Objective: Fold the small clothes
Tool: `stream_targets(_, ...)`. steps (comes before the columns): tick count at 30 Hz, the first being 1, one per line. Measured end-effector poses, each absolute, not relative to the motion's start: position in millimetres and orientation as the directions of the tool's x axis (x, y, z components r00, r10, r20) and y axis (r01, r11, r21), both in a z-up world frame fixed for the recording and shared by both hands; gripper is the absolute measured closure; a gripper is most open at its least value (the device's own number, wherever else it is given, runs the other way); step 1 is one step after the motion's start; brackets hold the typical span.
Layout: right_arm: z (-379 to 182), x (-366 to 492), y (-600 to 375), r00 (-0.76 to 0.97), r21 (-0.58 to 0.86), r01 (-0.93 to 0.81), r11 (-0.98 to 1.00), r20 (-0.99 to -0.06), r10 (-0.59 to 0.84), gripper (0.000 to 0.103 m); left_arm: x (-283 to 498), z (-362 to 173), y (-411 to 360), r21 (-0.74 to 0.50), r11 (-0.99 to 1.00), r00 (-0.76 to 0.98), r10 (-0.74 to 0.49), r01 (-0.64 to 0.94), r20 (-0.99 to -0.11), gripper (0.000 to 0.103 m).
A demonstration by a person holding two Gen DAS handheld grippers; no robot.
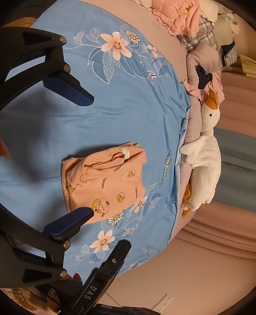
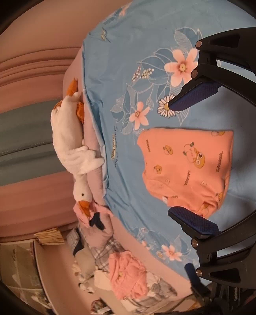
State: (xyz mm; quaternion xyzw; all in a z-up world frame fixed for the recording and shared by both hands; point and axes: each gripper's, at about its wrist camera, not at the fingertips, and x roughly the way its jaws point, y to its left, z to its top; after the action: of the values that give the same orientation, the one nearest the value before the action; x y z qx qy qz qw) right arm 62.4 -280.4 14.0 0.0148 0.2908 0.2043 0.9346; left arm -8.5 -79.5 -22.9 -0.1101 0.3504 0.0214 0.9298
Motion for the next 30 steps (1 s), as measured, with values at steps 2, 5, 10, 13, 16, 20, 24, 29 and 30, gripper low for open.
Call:
stream_targets(2, 14, 61, -280, 0.753, 0.135, -0.371, 0.919, -0.535, 0.383, 0.006, -10, -22, -81, -0.190, 0.976, 0.755, -0.042, -0.111, -0.655, 0.000)
stream_targets(5, 15, 59, -280, 0.761, 0.128, -0.361, 0.924, -0.533, 0.371, 0.006, -12, -21, -82, -0.194, 0.975, 0.762, -0.046, -0.105, -0.646, 0.000)
stream_targets(10, 15, 58, -278, 0.766, 0.103, -0.351, 0.931, -0.540, 0.349, 0.006, -10, -21, -84, -0.190, 0.976, 0.758, -0.046, -0.104, -0.650, 0.000)
stream_targets(13, 15, 58, -280, 0.770, 0.100, -0.347, 0.932, -0.537, 0.344, 0.006, -10, -20, -84, -0.197, 0.975, 0.758, -0.053, -0.100, -0.650, 0.000)
stream_targets(16, 16, 58, -282, 0.773, 0.098, -0.338, 0.936, -0.538, 0.336, 0.006, -11, -20, -86, -0.193, 0.977, 0.761, -0.054, -0.095, -0.647, 0.000)
stream_targets(20, 14, 60, -284, 0.772, 0.101, -0.330, 0.939, -0.544, 0.329, 0.006, -10, -20, -88, -0.190, 0.977, 0.759, -0.055, -0.092, -0.648, 0.000)
stream_targets(24, 13, 62, -285, 0.774, 0.092, -0.316, 0.944, -0.550, 0.313, 0.006, -10, -19, -89, -0.200, 0.977, 0.757, -0.071, -0.079, -0.649, 0.000)
stream_targets(29, 13, 62, -285, 0.774, 0.093, -0.317, 0.944, -0.550, 0.314, 0.006, -11, -19, -92, -0.202, 0.977, 0.756, -0.080, -0.071, -0.649, 0.001)
stream_targets(30, 13, 62, -286, 0.774, 0.093, -0.317, 0.944, -0.550, 0.315, 0.006, -11, -19, -93, -0.208, 0.976, 0.757, -0.089, -0.063, -0.647, 0.001)
